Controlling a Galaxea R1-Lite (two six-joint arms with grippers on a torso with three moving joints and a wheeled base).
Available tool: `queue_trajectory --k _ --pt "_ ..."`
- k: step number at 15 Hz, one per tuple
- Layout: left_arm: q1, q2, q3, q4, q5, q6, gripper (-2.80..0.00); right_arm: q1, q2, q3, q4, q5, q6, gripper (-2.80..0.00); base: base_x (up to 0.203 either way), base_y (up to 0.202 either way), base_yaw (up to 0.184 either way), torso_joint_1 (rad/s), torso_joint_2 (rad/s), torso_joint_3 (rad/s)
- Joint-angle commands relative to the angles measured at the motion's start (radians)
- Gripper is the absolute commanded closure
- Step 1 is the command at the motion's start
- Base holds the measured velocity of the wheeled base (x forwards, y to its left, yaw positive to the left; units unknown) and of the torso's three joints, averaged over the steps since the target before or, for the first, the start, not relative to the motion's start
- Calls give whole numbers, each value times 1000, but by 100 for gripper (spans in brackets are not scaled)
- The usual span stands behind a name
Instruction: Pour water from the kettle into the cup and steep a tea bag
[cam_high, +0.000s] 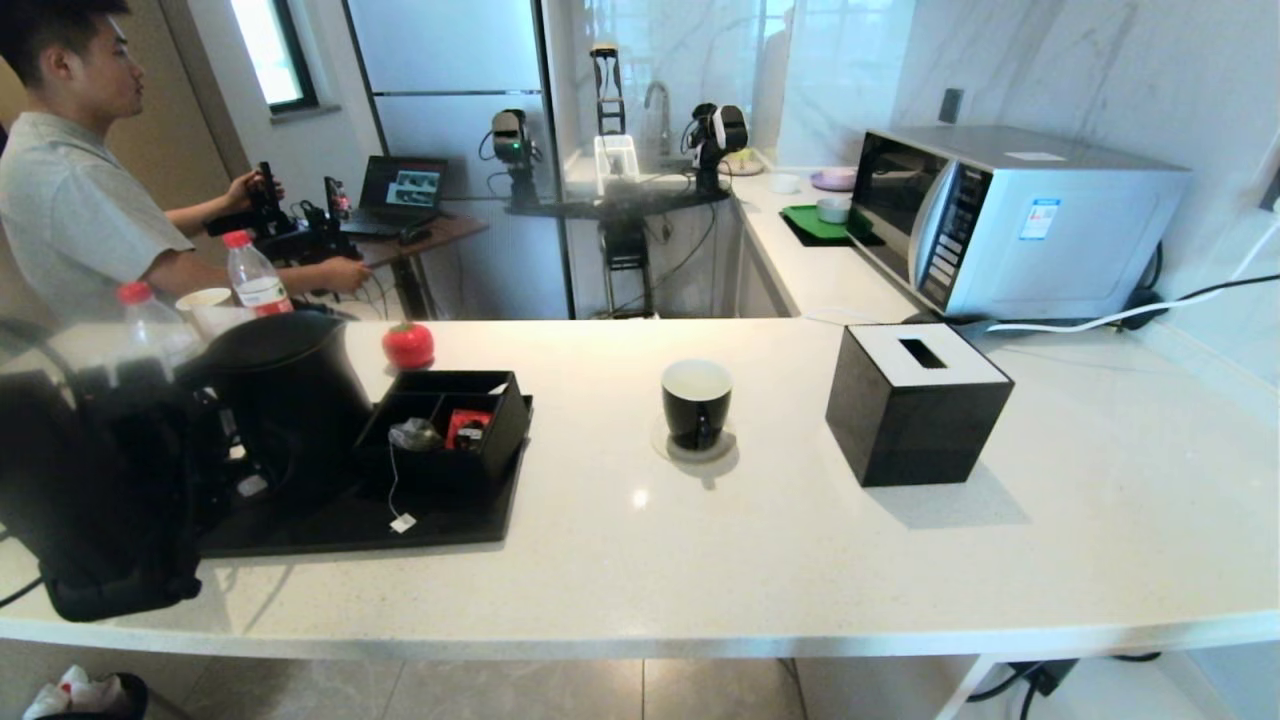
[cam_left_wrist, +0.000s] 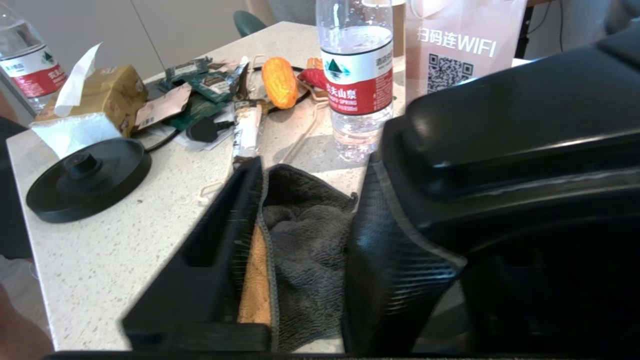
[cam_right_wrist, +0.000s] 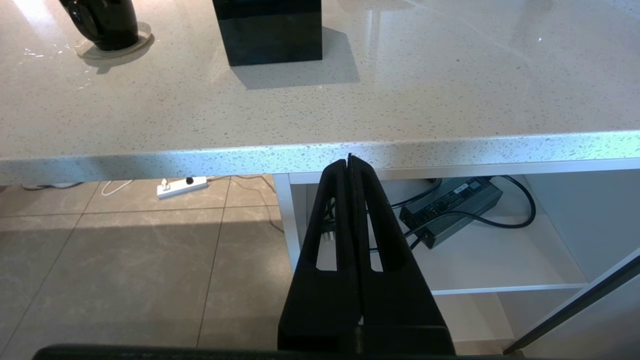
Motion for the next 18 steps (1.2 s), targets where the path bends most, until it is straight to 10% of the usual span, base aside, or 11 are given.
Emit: queue_trajectory --k 1,18 --pt "-1 -4 17 -47 2 1 -280 0 1 0 1 0 -1 0 0 0 0 0 0 0" --pt "-32 -189 288 -47 1 -43 -280 0 1 0 1 0 -1 0 0 0 0 0 0 0"
